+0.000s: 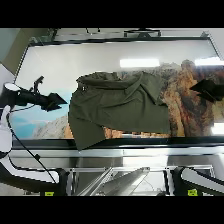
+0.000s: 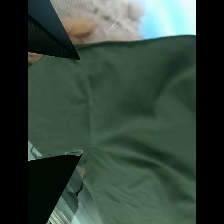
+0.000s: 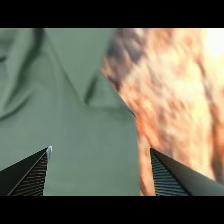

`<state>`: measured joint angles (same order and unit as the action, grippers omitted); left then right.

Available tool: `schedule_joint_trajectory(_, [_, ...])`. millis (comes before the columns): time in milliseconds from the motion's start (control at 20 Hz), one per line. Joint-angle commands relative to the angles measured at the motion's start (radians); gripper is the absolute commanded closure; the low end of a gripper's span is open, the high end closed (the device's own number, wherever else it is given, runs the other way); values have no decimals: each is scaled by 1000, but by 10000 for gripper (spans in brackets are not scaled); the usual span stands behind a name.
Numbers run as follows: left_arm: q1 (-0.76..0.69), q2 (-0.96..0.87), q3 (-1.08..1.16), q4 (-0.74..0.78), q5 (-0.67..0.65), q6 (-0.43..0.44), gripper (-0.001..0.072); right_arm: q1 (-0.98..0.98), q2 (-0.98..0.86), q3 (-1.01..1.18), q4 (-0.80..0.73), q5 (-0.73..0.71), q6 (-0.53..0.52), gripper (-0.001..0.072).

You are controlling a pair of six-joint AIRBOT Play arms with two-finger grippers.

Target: Fold the shirts.

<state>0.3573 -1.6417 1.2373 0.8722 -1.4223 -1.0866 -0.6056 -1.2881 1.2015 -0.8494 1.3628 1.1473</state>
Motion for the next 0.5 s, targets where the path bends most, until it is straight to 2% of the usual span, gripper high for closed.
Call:
schedule_joint_trajectory(0, [-7, -35, -147, -24, 107, 73, 95, -89, 36, -71, -13, 26, -27, 24])
schedule_joint_trajectory(200, [-66, -114, -152, -43, 119, 126, 96, -95, 33, -96, -31, 26, -30, 24])
schedule_joint_trajectory(300, [-80, -123, -152, -23, 100, 130, 266, -95, 33, -142, -53, 34, -40, 24])
schedule_joint_trajectory(450, [-79, -82, -137, -32, 75, 145, 289, -95, 33, -272, -55, 33, -55, 23])
